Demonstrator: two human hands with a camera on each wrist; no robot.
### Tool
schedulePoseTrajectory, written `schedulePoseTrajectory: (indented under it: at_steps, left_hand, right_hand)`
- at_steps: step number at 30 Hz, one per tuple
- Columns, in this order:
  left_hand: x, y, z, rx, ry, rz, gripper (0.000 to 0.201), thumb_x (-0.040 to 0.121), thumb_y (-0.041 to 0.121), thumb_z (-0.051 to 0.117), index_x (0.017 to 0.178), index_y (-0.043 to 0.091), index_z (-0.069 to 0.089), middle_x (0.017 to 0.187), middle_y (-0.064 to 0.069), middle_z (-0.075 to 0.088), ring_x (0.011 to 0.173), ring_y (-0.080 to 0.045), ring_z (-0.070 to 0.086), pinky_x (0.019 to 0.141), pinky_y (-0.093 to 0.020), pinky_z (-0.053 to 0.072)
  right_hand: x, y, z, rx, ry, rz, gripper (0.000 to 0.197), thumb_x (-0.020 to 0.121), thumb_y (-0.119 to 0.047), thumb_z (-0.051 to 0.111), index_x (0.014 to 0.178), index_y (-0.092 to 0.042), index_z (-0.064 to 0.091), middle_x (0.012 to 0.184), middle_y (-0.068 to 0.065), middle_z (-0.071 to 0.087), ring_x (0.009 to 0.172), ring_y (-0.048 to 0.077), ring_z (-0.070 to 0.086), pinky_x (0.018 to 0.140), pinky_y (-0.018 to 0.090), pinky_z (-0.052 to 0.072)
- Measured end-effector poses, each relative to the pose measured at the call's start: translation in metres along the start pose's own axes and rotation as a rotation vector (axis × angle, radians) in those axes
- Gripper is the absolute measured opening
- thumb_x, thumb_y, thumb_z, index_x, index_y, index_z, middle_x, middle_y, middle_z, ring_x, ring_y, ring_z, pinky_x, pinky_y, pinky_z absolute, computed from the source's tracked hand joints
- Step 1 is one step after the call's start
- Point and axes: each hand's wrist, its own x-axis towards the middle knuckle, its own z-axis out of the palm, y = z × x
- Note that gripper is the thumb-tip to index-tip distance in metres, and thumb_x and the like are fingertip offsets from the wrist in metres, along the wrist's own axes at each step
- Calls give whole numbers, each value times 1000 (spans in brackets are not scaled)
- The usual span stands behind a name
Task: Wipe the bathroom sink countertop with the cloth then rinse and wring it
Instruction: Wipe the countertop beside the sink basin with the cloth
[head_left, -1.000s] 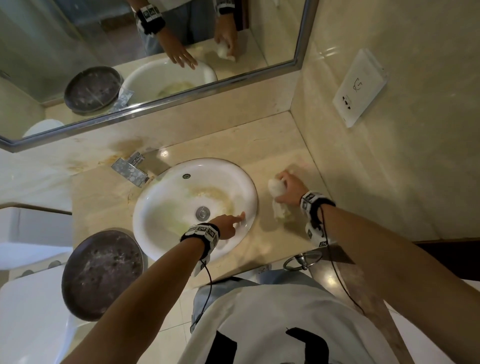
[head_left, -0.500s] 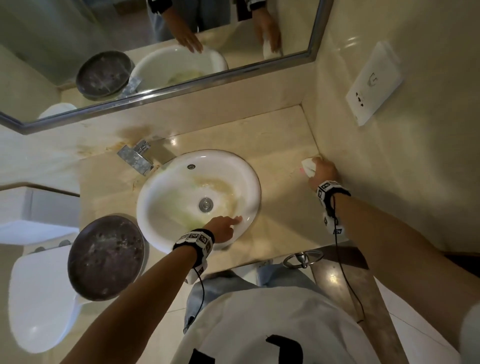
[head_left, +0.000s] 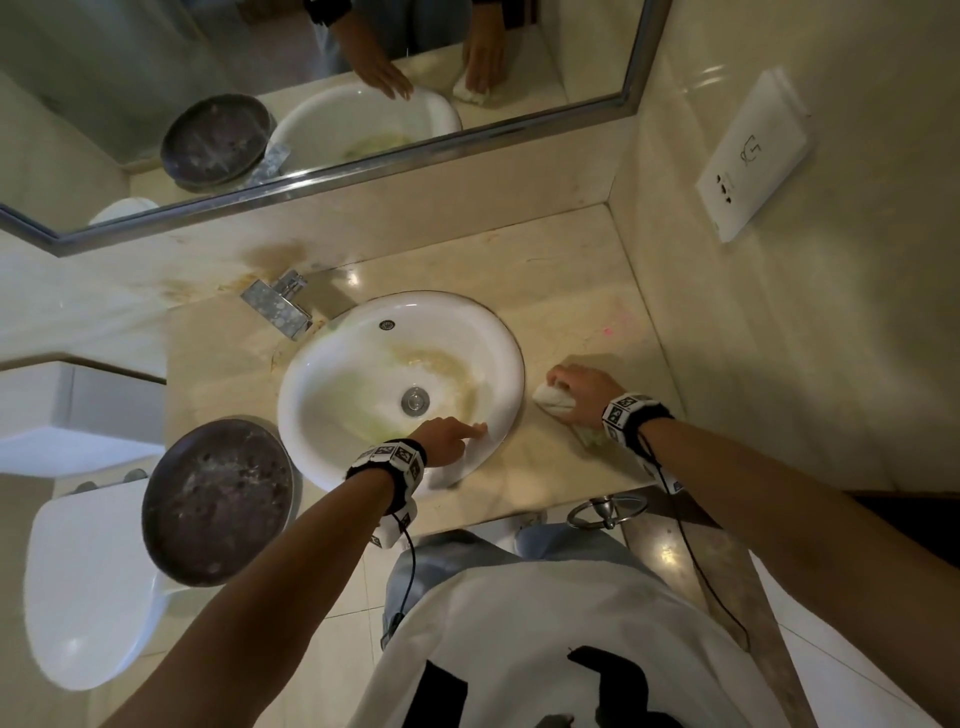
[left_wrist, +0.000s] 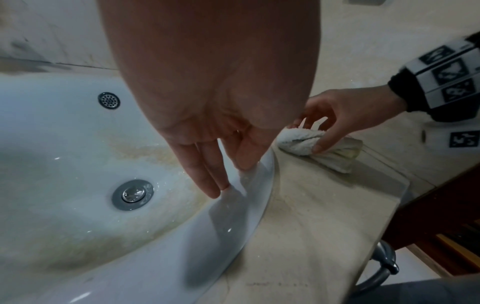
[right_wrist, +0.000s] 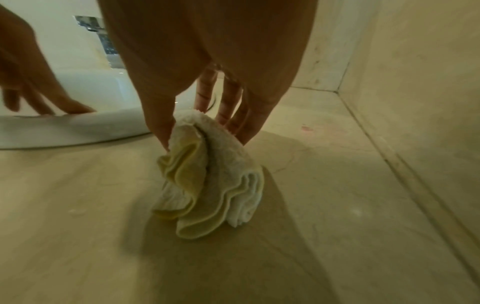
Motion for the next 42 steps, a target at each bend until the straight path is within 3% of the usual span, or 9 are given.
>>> schedulePoseTrajectory:
  at_steps: [7, 13, 19, 22, 25, 28, 32, 38, 42]
  left_hand:
    - [2, -5, 5, -31, 8, -1, 62, 97, 9, 36, 145, 47, 43, 145, -6, 55, 120, -27, 59, 101, -34, 47]
    - [0, -10, 8, -69, 15, 5, 57, 99, 13, 39, 145, 45, 45, 146, -5, 53, 124, -27, 57, 100, -32, 45]
    - [-3, -18, 10, -95, 3, 27, 39, 105, 31, 37, 137, 38, 57, 126, -3, 67, 108, -27, 63, 91, -34, 45]
    - [-8, -24, 10, -131, -12, 39, 41, 101, 18, 38, 129, 32, 66, 127, -1, 67, 110, -24, 62, 96, -35, 46]
    - [-8, -29, 15, -177, -16, 38, 46, 96, 9, 39, 118, 30, 73, 122, -1, 71, 110, -24, 63, 100, -37, 47]
    - [-7, -28, 16, -160, 3, 19, 38, 104, 23, 41, 134, 28, 63, 138, -2, 61, 126, -24, 56, 108, -35, 40]
    - [-6, -26, 13, -76, -12, 50, 44, 104, 20, 36, 142, 33, 54, 138, -3, 61, 121, -26, 57, 104, -35, 43]
    - [2, -27, 10, -135, -17, 9, 35, 103, 25, 43, 125, 29, 69, 117, -3, 72, 105, -26, 66, 88, -28, 47]
    - [4, -22, 4, -168, -48, -34, 41, 102, 40, 46, 81, 14, 69, 80, -10, 69, 76, -31, 62, 74, -30, 44]
  right_hand:
    - [-2, -36, 31, -73, -61, -88, 44, 81, -40, 74, 115, -18, 57, 111, 3, 63, 97, 24, 58, 82, 34, 50]
    - [-3, -47, 30, -189, -175, -125, 37, 81, -24, 73, 113, -23, 55, 109, 1, 62, 92, 22, 58, 79, 35, 52]
    - [-8, -67, 35, -223, -350, -227, 37, 79, -30, 75, 102, -36, 46, 108, -2, 59, 92, 21, 56, 76, 36, 49]
    - [-12, -95, 41, -223, -382, -333, 45, 79, -29, 77, 111, -31, 47, 109, -3, 54, 87, 18, 52, 71, 32, 42]
    - [-15, -124, 52, -257, -409, -442, 54, 76, -23, 80, 119, -28, 47, 119, -3, 53, 90, 18, 55, 70, 33, 48]
    - [-19, -131, 66, -385, -488, -544, 49, 81, -15, 72, 125, -24, 52, 132, 0, 52, 109, 24, 58, 80, 36, 51]
    - [-24, -119, 73, -500, -483, -648, 48, 83, -18, 70, 126, -26, 51, 132, 3, 54, 118, 28, 52, 95, 46, 50]
    - [-16, -95, 50, -571, -444, -582, 54, 86, -18, 68, 136, -21, 48, 134, 4, 53, 114, 29, 55, 87, 42, 52]
    - [-8, -64, 28, -569, -351, -504, 42, 89, -14, 62, 130, -19, 54, 126, 2, 55, 112, 28, 51, 81, 40, 51]
